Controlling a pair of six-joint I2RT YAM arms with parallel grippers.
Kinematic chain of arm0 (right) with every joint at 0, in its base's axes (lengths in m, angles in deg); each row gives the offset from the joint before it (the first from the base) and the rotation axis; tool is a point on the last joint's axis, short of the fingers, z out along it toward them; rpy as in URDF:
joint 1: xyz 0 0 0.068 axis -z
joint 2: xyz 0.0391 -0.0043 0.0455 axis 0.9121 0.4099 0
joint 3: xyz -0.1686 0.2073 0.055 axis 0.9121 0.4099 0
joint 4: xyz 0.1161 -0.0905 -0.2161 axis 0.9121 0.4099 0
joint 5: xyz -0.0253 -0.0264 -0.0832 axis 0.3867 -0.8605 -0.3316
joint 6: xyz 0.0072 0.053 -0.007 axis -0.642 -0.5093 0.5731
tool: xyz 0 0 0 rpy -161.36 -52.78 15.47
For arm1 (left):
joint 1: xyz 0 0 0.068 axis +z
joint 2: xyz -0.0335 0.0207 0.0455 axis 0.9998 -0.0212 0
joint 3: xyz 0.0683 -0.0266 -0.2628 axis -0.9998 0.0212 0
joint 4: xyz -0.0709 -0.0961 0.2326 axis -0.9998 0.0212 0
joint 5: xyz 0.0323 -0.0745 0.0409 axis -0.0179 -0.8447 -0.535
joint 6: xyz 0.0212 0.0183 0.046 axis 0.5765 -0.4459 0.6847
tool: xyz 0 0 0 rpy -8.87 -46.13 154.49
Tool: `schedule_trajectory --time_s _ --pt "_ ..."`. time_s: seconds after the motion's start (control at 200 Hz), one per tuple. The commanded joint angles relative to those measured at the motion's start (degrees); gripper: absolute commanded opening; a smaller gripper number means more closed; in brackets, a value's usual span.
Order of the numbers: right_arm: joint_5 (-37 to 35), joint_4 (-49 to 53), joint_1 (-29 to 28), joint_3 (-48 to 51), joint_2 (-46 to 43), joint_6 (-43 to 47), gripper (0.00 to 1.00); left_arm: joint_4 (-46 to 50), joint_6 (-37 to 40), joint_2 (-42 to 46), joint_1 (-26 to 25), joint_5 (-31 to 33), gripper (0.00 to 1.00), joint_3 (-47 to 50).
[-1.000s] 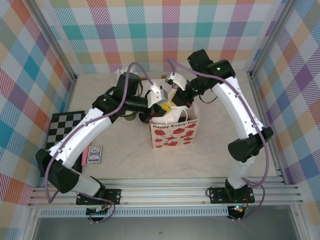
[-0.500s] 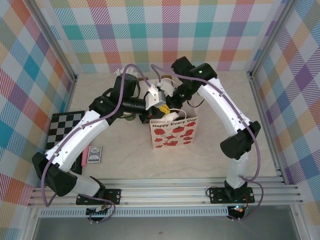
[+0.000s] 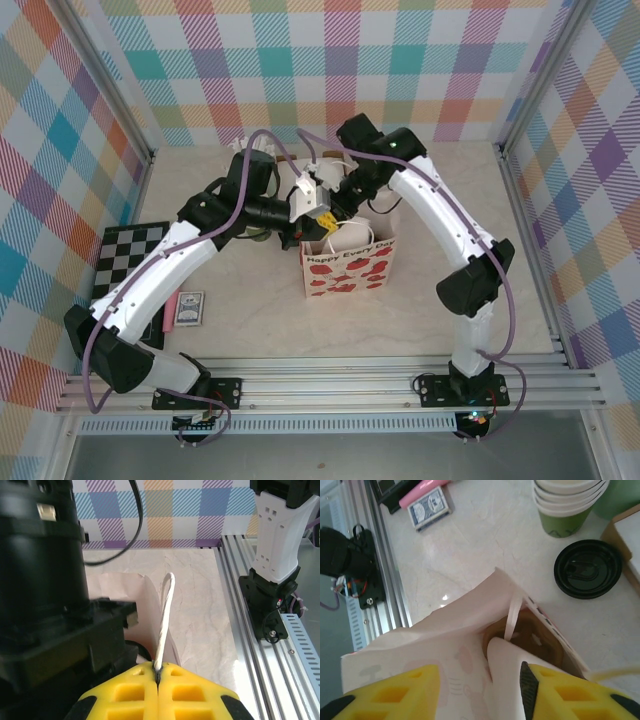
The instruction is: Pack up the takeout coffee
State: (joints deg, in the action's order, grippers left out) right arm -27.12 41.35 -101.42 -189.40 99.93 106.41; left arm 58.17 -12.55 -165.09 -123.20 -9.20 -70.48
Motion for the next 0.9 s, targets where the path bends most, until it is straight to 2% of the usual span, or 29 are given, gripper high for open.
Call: schedule_trajectory --time_s 0.0,0.095,0.16,0.205,0.3,0.335,0.36,0.38,0.47,0.565,0.71,0.765,0.895 --pt "-0.2 -4.6 1.2 2.3 -7.8 -3.5 0.51 1.2 1.2 1.0 0.3 -1.0 0.00 0.1" --pt "-3.6 -10.6 2.4 7.4 -13.1 -7.4 0.56 1.2 1.3 1.0 0.4 -0.7 0.00 0.1" --pt "-7.5 -15.8 2.9 11.9 -17.3 -11.0 0.63 1.4 1.4 0.9 0.4 -0.4 0.00 0.1" --pt "-12.5 -19.6 3.2 15.0 -20.0 -14.4 0.68 1.5 1.5 0.9 0.4 0.0 0.00 0.0" --pt "-28.9 -24.3 4.6 19.2 -24.3 -26.7 0.83 2.0 1.8 1.0 0.6 0.5 0.00 -0.3" --pt "-32.1 -24.1 6.0 20.1 -25.4 -30.8 0.88 2.2 2.0 1.0 0.6 0.6 0.00 -0.3" --pt "-33.6 -23.6 7.4 20.9 -26.3 -33.4 0.98 2.2 2.2 1.0 0.7 0.7 0.00 -0.4" --pt "-34.4 -23.3 8.4 21.6 -26.9 -35.4 1.00 2.3 2.3 1.0 0.7 0.7 0.00 -0.5" --pt "-33.2 -20.2 12.1 24.7 -28.4 -40.1 1.00 2.5 2.5 0.9 0.8 0.8 0.00 -0.6" --pt "-31.5 -17.0 12.4 27.4 -28.4 -40.7 1.00 3.1 2.8 0.5 1.0 0.7 0.00 -0.9" --pt "-23.6 -15.2 12.3 30.1 -27.3 -42.4 0.92 4.1 3.7 -0.5 1.3 0.9 0.00 -2.1" --pt "-22.7 -15.4 12.3 30.8 -26.8 -43.8 0.88 4.2 4.1 -0.8 1.7 1.1 0.00 -2.6" --pt "-22.1 -15.6 12.3 31.2 -24.9 -46.7 0.67 4.9 5.0 -1.7 2.9 2.4 0.00 -4.4"
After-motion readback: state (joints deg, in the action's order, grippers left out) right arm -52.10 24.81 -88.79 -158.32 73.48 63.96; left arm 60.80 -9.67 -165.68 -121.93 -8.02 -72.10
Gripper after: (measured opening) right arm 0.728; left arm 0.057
